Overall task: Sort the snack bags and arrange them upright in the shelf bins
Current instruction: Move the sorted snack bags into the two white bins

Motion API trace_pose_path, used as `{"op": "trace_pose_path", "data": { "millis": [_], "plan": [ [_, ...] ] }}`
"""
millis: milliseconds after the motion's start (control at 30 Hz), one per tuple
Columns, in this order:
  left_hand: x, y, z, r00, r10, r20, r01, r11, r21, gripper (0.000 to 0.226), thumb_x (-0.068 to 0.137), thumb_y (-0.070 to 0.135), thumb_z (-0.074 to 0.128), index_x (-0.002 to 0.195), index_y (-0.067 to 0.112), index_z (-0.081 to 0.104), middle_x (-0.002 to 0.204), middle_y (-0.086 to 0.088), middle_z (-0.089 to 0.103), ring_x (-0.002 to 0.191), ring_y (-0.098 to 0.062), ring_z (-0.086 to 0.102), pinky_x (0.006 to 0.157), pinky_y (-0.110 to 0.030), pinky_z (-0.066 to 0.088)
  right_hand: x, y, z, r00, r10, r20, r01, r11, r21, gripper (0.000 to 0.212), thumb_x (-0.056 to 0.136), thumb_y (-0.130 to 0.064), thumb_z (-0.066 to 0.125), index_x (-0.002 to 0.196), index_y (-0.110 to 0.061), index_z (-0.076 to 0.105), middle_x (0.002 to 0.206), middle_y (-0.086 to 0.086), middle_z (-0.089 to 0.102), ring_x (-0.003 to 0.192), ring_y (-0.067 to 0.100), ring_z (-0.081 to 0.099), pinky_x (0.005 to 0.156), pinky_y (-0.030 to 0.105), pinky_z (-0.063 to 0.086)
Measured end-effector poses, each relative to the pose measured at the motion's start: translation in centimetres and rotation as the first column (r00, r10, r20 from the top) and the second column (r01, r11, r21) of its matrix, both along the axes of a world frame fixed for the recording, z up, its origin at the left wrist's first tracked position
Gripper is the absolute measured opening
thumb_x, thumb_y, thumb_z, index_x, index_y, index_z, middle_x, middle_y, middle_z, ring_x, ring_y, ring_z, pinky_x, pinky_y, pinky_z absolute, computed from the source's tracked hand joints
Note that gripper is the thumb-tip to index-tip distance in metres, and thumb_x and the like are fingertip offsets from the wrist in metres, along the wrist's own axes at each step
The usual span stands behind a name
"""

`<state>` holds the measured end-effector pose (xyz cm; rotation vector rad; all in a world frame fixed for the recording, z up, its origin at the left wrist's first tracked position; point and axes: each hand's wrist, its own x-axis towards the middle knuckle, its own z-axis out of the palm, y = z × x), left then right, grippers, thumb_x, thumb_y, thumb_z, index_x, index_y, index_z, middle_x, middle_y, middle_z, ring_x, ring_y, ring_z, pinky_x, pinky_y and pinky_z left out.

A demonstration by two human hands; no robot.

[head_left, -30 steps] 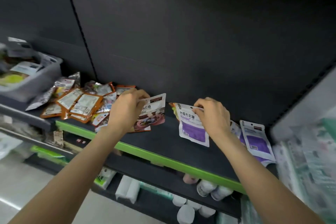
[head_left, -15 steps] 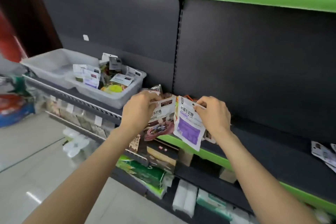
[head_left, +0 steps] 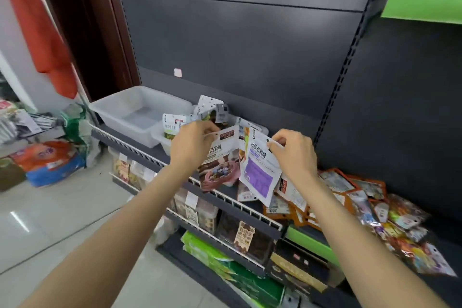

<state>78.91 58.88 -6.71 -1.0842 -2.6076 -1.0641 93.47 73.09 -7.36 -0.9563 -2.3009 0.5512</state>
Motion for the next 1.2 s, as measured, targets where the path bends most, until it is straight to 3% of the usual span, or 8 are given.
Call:
{"op": "trace_pose_path", "data": {
  "millis": [233,400,600,767,933,1000,1100,1200],
  "plan": [
    [-11.7,2.5,-0.1,0.986,0.044,0.160,-0.059,0.994,0.088,0.018,0.092,0.014,0.057,0.105,0.016,0.069,0.099,0.000,0.069,0.083,-0.021,0.062,0.073,-0.033,0.051,-9.2,0.6,-0.3,0.997,-0.079,-0.010,0.078,0.996,-0.037,0.009,0.088,-0.019,0.062,0.082,-0.015,0.066,0.080,-0.001,0.066,0.074,0.016,0.060,0.056,0.025,0.039],
    [-18.1,4.4,-1.2,0.969,0.068,0.237,-0.089,0.993,0.081,0.020,0.093,0.011,0.052,0.105,0.016,0.068,0.098,-0.002,0.069,0.074,-0.020,0.055,0.065,-0.027,0.040,-14.8,0.2,-0.5,0.988,-0.151,-0.023,0.150,0.987,-0.053,0.010,0.090,-0.016,0.060,0.083,-0.013,0.065,0.085,0.001,0.066,0.076,0.015,0.059,0.054,0.022,0.038],
    [-23.9,6.0,-1.3,0.958,-0.088,0.273,0.060,0.992,0.111,0.019,0.090,0.010,0.055,0.103,0.012,0.069,0.096,-0.004,0.069,0.088,-0.024,0.062,0.071,-0.027,0.044,-22.4,-1.2,-1.8,0.953,-0.297,-0.062,0.296,0.955,-0.023,0.010,0.092,-0.016,0.056,0.088,-0.010,0.063,0.092,0.004,0.064,0.086,0.021,0.059,0.077,0.033,0.046],
    [-25.9,6.0,-1.5,0.874,-0.309,0.375,0.283,0.951,0.126,0.018,0.087,0.010,0.062,0.105,0.008,0.066,0.088,-0.008,0.063,0.080,-0.024,0.062,0.074,-0.035,0.054,-25.9,-2.6,-4.7,0.926,-0.376,-0.041,0.364,0.915,-0.171,0.013,0.095,-0.010,0.051,0.090,-0.004,0.061,0.088,0.004,0.059,0.080,0.016,0.054,0.061,0.018,0.030],
    [-26.0,6.3,-2.1,0.822,-0.427,0.376,0.454,0.891,0.019,0.025,0.085,0.013,0.067,0.110,0.010,0.066,0.082,0.001,0.058,0.077,-0.025,0.059,0.076,-0.043,0.056,-26.8,-1.9,-4.4,0.901,-0.419,-0.110,0.400,0.902,-0.160,0.013,0.095,-0.006,0.050,0.089,-0.004,0.061,0.095,0.009,0.059,0.084,0.016,0.050,0.065,0.017,0.030],
    [-26.4,6.4,-1.5,0.819,-0.433,0.377,0.452,0.891,0.041,0.025,0.087,0.010,0.064,0.111,0.008,0.064,0.086,-0.001,0.061,0.066,-0.023,0.057,0.064,-0.035,0.058,-27.1,-1.7,-3.8,0.895,-0.425,-0.134,0.412,0.904,-0.111,0.013,0.095,-0.007,0.049,0.095,-0.004,0.062,0.098,0.007,0.058,0.086,0.013,0.046,0.067,0.015,0.028],
    [-26.6,6.3,-0.9,0.781,-0.457,0.426,0.480,0.875,0.060,0.023,0.088,0.005,0.060,0.111,0.006,0.063,0.076,0.001,0.057,0.055,-0.015,0.056,0.044,-0.019,0.052,-27.5,-1.9,-4.5,0.912,-0.409,-0.017,0.403,0.904,-0.142,0.013,0.095,-0.004,0.049,0.102,-0.001,0.059,0.100,0.009,0.058,0.086,0.016,0.049,0.068,0.018,0.033],
    [-25.9,6.2,-2.4,0.698,-0.467,0.543,0.566,0.824,-0.018,0.011,0.087,0.001,0.061,0.095,0.007,0.062,0.086,-0.013,0.062,0.061,-0.018,0.058,0.056,-0.029,0.056,-27.7,-2.4,-6.9,0.939,-0.292,0.179,0.331,0.908,-0.256,0.015,0.091,0.002,0.050,0.103,-0.002,0.059,0.101,0.015,0.062,0.092,0.028,0.058,0.072,0.029,0.042]
  ]
}}
